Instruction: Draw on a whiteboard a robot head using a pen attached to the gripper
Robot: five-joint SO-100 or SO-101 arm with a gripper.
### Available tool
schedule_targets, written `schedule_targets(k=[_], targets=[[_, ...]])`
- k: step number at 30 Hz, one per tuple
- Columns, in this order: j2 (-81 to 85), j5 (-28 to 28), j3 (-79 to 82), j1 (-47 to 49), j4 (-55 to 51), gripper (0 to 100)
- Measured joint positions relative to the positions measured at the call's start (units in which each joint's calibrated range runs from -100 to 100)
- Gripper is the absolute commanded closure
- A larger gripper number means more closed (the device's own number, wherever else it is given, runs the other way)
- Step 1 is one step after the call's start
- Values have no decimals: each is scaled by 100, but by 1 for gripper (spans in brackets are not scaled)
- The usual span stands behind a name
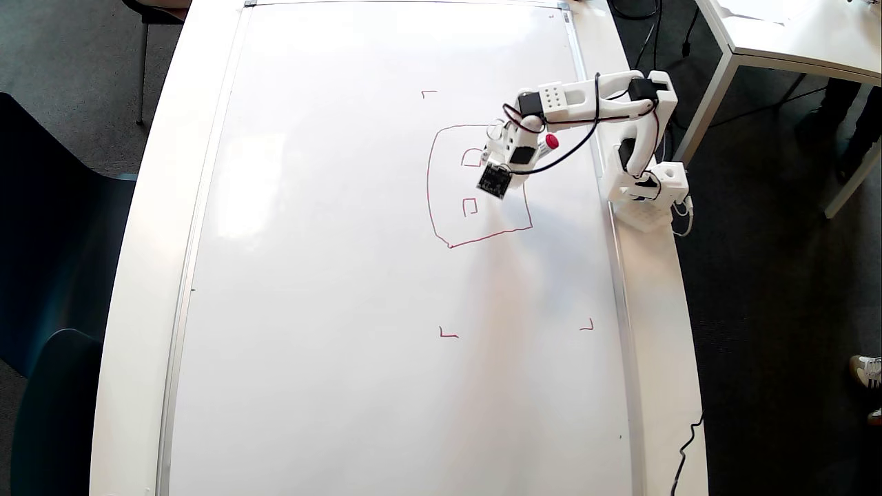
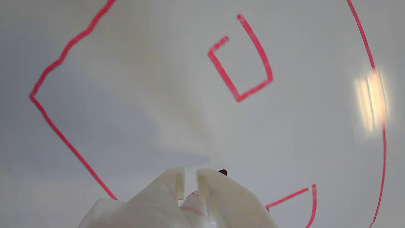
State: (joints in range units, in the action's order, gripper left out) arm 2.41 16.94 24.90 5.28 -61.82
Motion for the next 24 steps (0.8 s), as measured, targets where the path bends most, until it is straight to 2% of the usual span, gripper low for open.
schedule_targets(k=[24], targets=[[144, 42, 640, 75, 262, 99]])
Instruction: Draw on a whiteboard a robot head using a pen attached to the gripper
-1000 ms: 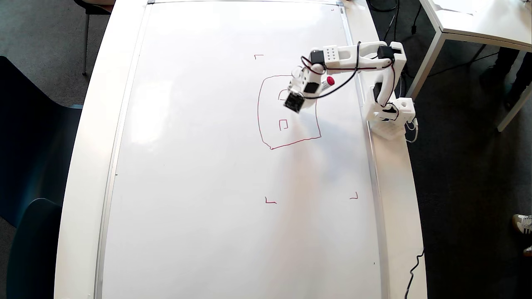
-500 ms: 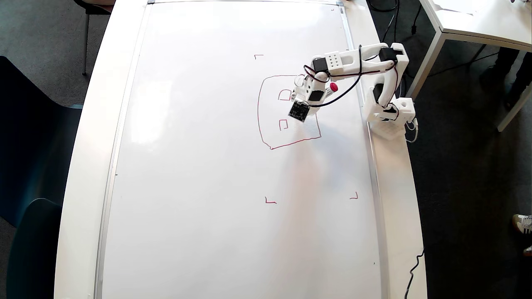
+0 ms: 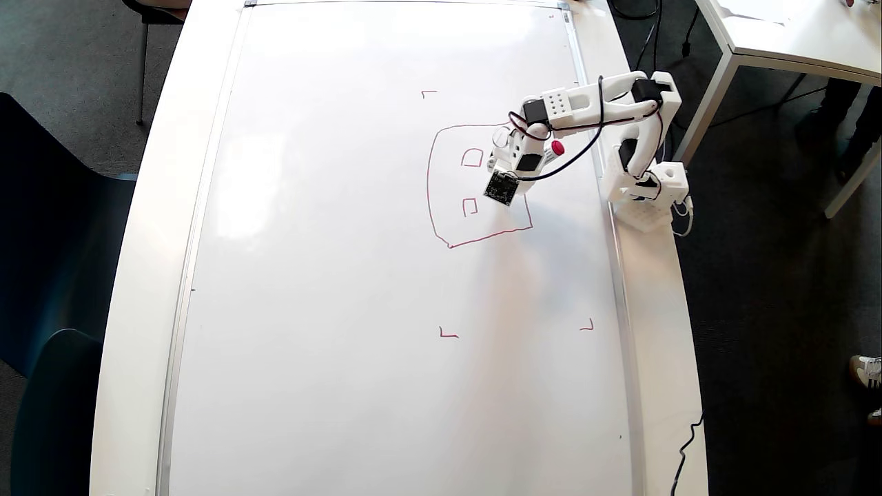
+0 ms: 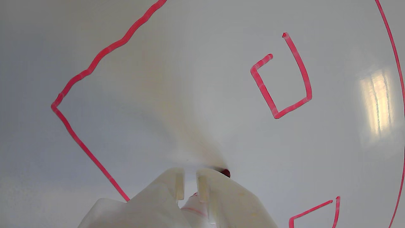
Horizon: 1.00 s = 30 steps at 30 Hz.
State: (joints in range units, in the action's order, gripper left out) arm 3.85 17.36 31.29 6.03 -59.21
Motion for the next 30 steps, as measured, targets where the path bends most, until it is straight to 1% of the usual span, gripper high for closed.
schedule_targets(k=[6, 18, 30], targets=[[34, 0, 73, -136, 68, 99], [34, -11, 73, -709, 68, 99], [68, -5, 101, -837, -135, 99]])
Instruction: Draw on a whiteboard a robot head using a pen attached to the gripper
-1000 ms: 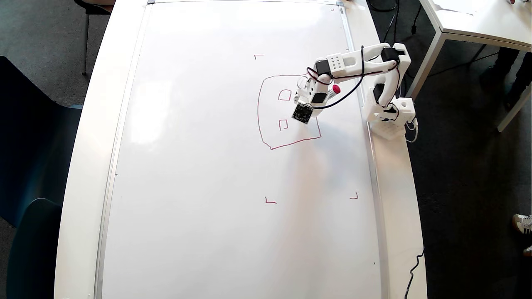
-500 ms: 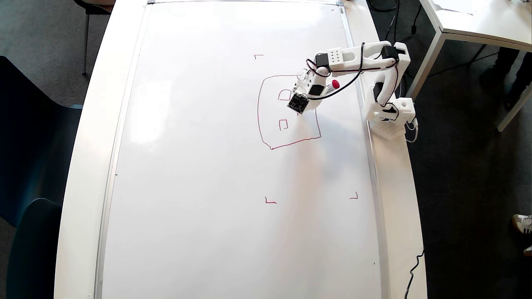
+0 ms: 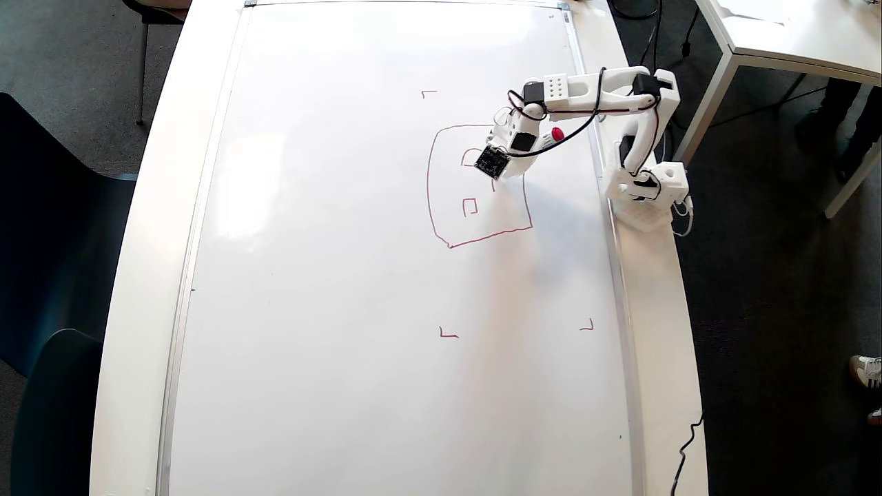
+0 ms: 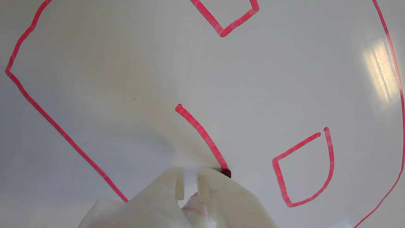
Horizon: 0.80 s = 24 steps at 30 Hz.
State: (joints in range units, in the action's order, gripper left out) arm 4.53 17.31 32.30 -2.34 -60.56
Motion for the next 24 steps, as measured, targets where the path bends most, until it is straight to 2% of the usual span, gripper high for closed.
schedule_targets(k=[24], targets=[[93, 137, 210, 241, -338, 99]])
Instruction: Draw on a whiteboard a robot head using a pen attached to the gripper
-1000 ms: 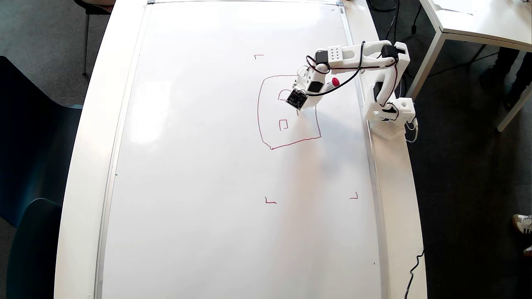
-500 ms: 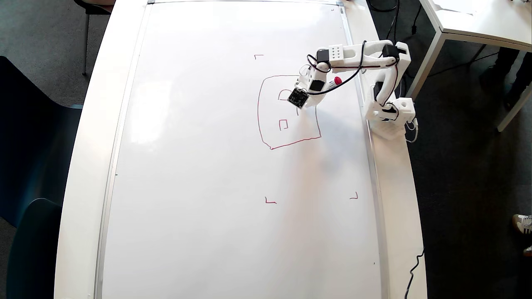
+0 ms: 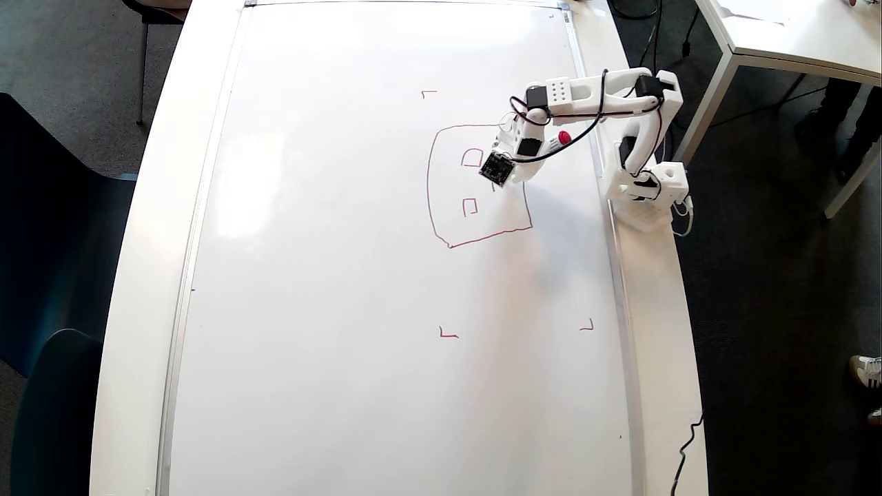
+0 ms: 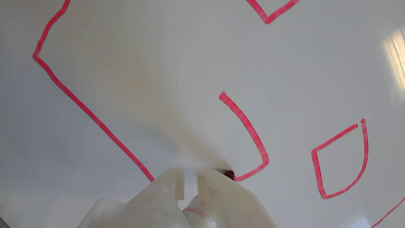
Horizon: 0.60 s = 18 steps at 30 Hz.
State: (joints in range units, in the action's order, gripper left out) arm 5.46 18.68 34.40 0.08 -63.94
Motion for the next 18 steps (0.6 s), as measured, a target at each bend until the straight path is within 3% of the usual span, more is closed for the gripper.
schedule_targets(k=[18], targets=[[0, 312, -18, 347, 59, 99]])
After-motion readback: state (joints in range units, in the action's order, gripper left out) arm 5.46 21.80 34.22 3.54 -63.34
